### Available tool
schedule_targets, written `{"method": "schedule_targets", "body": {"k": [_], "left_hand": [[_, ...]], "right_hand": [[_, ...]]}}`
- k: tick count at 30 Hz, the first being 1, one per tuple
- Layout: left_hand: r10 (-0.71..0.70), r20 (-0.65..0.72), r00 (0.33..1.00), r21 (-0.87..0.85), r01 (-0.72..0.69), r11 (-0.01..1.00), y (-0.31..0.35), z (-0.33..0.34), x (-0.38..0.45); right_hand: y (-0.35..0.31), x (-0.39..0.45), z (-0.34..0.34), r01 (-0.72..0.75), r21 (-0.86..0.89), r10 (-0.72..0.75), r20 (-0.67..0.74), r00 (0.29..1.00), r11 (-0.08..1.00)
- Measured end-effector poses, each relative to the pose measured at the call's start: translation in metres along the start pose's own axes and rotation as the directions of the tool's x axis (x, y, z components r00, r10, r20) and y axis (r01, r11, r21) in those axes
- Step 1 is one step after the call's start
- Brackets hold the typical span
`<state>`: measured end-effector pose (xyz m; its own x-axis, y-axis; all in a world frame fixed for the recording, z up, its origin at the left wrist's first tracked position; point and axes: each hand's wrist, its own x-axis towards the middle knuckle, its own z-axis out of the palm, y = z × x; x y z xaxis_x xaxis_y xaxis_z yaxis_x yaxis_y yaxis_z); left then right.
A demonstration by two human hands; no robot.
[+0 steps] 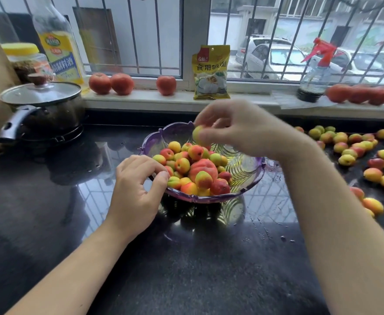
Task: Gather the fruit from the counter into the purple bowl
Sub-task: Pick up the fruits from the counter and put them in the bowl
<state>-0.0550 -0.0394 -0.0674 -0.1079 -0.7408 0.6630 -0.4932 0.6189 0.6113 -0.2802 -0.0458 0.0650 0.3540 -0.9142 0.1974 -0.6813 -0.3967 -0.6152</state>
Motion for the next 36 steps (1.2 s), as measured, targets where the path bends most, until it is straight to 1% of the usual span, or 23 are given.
{"method": "schedule_targets", "body": {"k": [2,5,7,8,9,10,12,14,16,17,18,20,21,22,23,25,27,29,32,33,34,35,36], "left_hand": [[0.007,-0.005,1.0,-0.016,-0.007,1.0,-0.001,-0.002,-0.001],[0.02,0.004,1.0,-0.002,-0.02,1.0,-0.003,-0.003,-0.002],[0.025,0.01,1.0,0.041,-0.025,0.999,-0.006,-0.003,-0.001],[0.024,0.01,1.0,0.07,-0.025,0.997,-0.007,-0.003,-0.001],[0.025,0.005,1.0,0.106,-0.025,0.994,-0.007,-0.001,0.0],[0.028,-0.004,1.0,0.15,-0.027,0.988,-0.008,0.0,0.001],[0.029,-0.039,0.999,0.237,-0.019,0.971,-0.008,0.001,0.004],[0.027,-0.093,0.995,0.297,0.002,0.955,-0.008,-0.002,0.006],[0.03,-0.152,0.988,0.358,0.026,0.933,-0.009,-0.007,0.007],[0.029,-0.173,0.985,0.39,0.042,0.92,-0.009,-0.009,0.007],[0.02,-0.19,0.982,0.42,0.062,0.905,-0.009,-0.011,0.006],[-0.019,-0.219,0.975,0.469,0.123,0.875,-0.009,-0.01,0.006],[-0.043,-0.231,0.972,0.483,0.153,0.862,-0.009,-0.009,0.006],[-0.06,-0.238,0.969,0.487,0.173,0.856,-0.009,-0.008,0.007],[-0.074,-0.237,0.969,0.48,0.183,0.858,-0.009,-0.007,0.007],[-0.094,-0.223,0.97,0.455,0.188,0.87,-0.01,-0.007,0.007],[-0.1,-0.209,0.973,0.441,0.185,0.878,-0.011,-0.006,0.007],[-0.1,-0.212,0.972,0.434,0.186,0.881,-0.011,-0.006,0.007],[-0.114,-0.198,0.974,0.419,0.189,0.888,-0.011,-0.006,0.007],[-0.115,-0.196,0.974,0.417,0.188,0.889,-0.011,-0.006,0.007],[-0.115,-0.194,0.974,0.415,0.187,0.89,-0.01,-0.007,0.007],[-0.115,-0.19,0.975,0.411,0.186,0.892,-0.011,-0.007,0.007],[-0.115,-0.188,0.975,0.407,0.184,0.894,-0.011,-0.007,0.006]], "right_hand": [[-0.009,0.009,0.027,0.052,-0.161,-0.039,0.085,0.996,0.986],[-0.006,0.016,0.049,0.107,-0.334,-0.068,0.127,0.99,0.936],[-0.003,0.016,0.05,0.093,-0.381,-0.032,0.163,0.986,0.92],[-0.002,0.015,0.047,0.072,-0.353,-0.014,0.164,0.986,0.933],[0.0,0.014,0.042,0.044,-0.301,-0.003,0.136,0.991,0.952],[0.002,0.013,0.034,0.014,-0.246,0.004,0.073,0.997,0.969],[0.012,0.013,0.014,-0.059,-0.146,0.042,-0.115,0.992,0.988],[0.036,0.014,-0.004,-0.138,-0.011,0.128,-0.313,0.941,0.99],[0.073,0.015,-0.015,-0.234,0.117,0.261,-0.477,0.839,0.965],[0.094,0.016,-0.017,-0.301,0.155,0.336,-0.522,0.784,0.941],[0.114,0.017,-0.015,-0.377,0.168,0.406,-0.532,0.743,0.911],[0.144,0.015,-0.004,-0.512,0.135,0.503,-0.512,0.696,0.848],[0.154,0.015,0.004,-0.551,0.111,0.523,-0.512,0.681,0.827],[0.16,0.015,0.013,-0.56,0.087,0.517,-0.521,0.679,0.824],[0.163,0.015,0.021,-0.544,0.06,0.489,-0.528,0.694,0.837],[0.164,0.017,0.038,-0.486,-0.019,0.411,-0.507,0.758,0.874],[0.167,0.021,0.05,-0.457,-0.111,0.366,-0.447,0.816,0.883],[0.169,0.028,0.054,-0.47,-0.257,0.363,-0.37,0.855,0.845],[0.166,0.042,0.053,-0.528,-0.404,0.456,-0.266,0.849,0.747],[0.164,0.045,0.054,-0.545,-0.415,0.476,-0.265,0.838,0.729],[0.162,0.046,0.056,-0.556,-0.412,0.468,-0.301,0.831,0.722],[0.16,0.045,0.06,-0.56,-0.389,0.426,-0.381,0.821,0.731],[0.16,0.042,0.062,-0.558,-0.342,0.365,-0.488,0.793,0.756]]}}
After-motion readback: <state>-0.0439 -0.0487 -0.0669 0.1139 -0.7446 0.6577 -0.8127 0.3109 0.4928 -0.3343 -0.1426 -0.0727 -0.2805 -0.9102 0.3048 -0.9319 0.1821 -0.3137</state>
